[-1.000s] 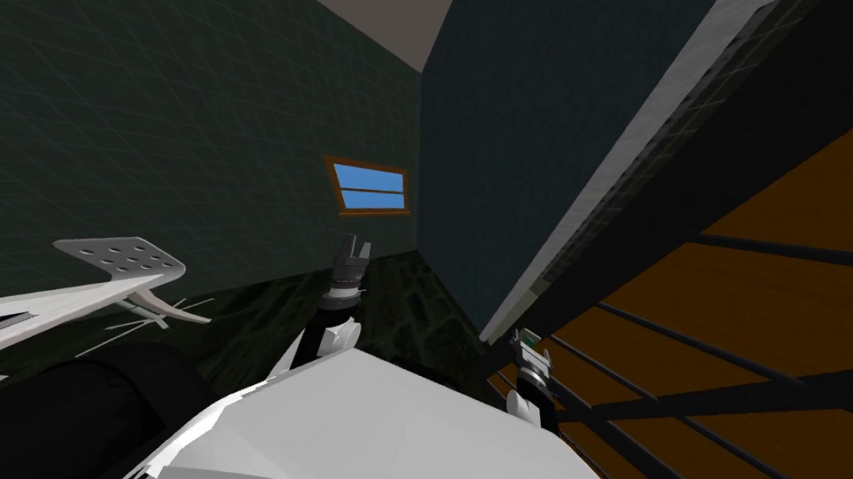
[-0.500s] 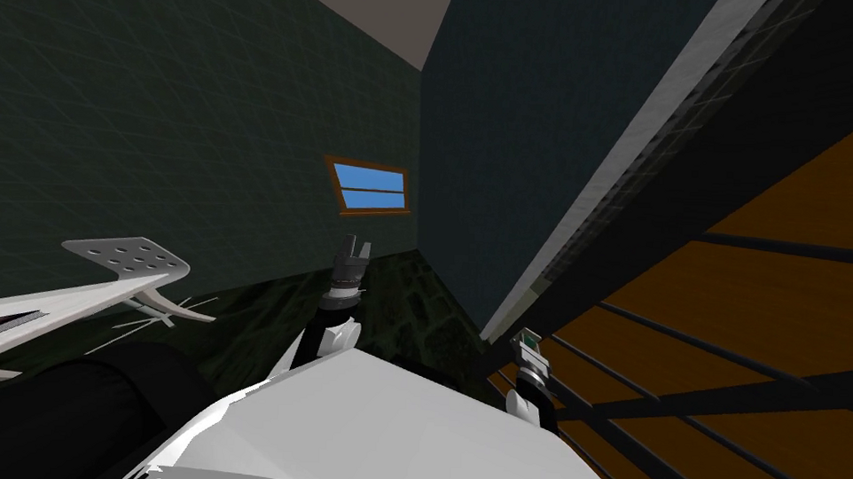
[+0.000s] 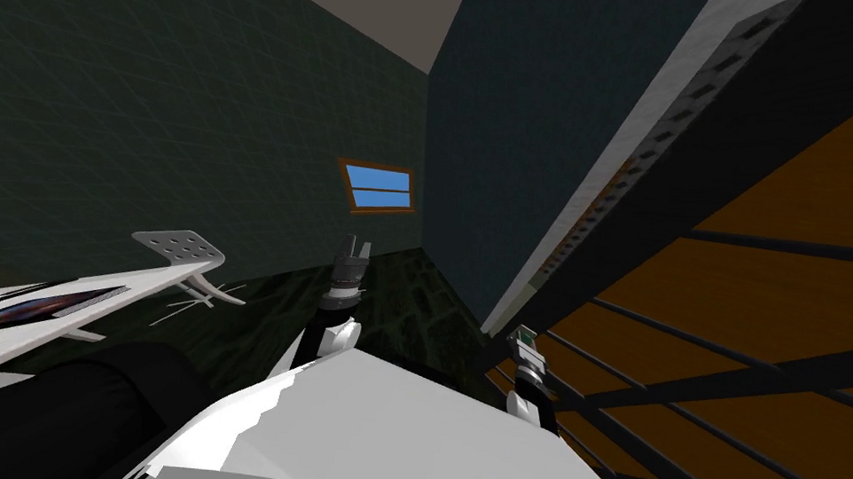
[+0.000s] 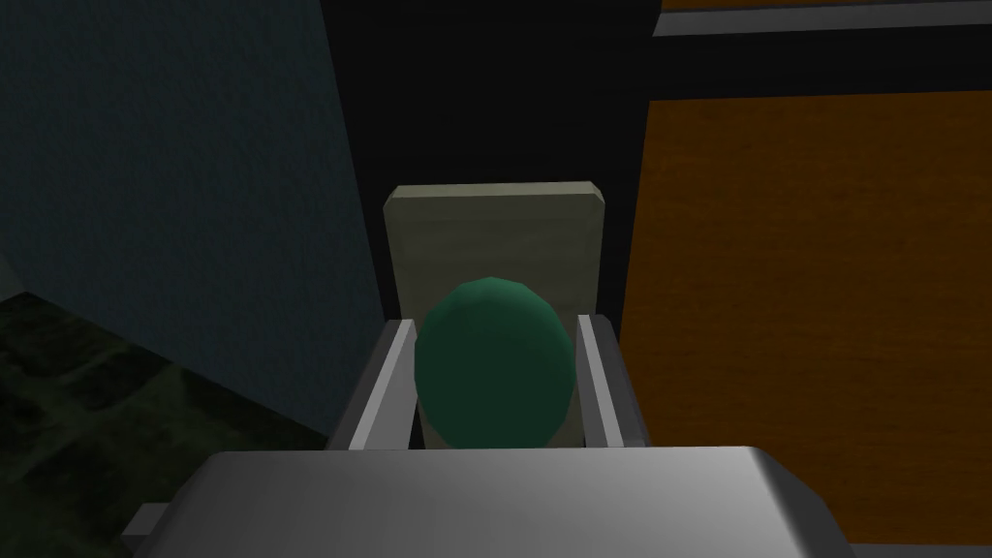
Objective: Pull the door open
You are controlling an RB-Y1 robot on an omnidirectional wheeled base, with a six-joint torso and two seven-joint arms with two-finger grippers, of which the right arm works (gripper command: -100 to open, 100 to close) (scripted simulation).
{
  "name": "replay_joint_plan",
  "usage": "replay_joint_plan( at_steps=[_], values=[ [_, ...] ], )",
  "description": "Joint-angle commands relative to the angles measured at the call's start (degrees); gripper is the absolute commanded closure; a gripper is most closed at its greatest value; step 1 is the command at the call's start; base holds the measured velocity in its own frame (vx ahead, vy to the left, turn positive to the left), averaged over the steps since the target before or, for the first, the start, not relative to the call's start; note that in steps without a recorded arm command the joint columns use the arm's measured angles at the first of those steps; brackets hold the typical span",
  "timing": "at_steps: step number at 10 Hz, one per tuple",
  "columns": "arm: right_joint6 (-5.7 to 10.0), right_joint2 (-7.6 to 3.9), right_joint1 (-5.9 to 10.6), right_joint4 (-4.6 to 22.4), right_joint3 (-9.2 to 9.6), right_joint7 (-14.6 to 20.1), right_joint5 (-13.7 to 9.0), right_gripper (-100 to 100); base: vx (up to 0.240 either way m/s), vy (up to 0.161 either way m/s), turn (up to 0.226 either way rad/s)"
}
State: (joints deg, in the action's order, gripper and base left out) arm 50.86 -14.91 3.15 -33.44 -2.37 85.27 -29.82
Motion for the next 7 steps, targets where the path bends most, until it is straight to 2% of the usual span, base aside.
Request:
replay_joint_plan(
  at_steps=[1,5,6,7],
  values=[
    [0.23,-0.35,0.02,0.4,1.27,1.4,0.8,100,-0.288,0.014,0.097],
    [0.12,-1.28,-0.49,-0.4,4.17,4.2,2.5,100,-0.244,-0.006,0.087],
    [0.03,-1.18,-0.46,0.0,3.85,3.8,2.3,100,-0.090,0.001,0.019],
    [0.19,-1.54,-0.84,-0.3,4.98,4.9,3.0,100,-0.153,0.007,0.070]
  ],
)
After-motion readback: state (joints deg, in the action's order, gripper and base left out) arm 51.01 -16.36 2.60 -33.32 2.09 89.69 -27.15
